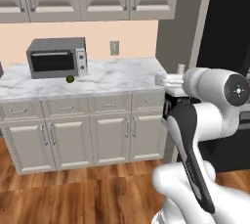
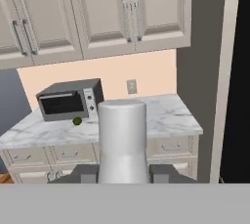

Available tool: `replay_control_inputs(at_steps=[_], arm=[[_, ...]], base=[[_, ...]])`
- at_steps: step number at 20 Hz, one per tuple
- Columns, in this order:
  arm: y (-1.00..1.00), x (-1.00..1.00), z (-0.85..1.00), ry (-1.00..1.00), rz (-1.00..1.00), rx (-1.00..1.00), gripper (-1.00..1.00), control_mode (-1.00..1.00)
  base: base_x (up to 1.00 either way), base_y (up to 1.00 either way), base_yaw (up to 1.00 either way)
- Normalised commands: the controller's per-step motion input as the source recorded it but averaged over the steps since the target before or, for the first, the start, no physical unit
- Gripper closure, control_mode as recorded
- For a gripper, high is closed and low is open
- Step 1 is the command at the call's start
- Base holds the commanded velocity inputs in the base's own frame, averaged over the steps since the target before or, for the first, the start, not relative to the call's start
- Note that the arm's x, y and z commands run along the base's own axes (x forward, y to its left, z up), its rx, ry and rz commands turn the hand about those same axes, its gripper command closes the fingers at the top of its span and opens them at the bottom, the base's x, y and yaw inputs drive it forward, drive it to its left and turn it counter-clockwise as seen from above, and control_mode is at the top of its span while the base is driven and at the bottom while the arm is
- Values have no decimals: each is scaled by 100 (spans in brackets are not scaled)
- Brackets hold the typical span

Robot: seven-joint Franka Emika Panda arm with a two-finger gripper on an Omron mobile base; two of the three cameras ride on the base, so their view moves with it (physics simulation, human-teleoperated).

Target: Place the beer and liquor on the top shelf of the fridge to keep them out of children's reach, and place the lime on lower shelves for easy access.

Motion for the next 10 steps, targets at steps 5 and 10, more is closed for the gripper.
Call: replay_control_inputs(at_steps=[5,10], arm=[[0,0,0,0,0,0,100,100],[0,0,0,0,0,0,100,100]], base=[[-4,-81,0],[0,-96,0]])
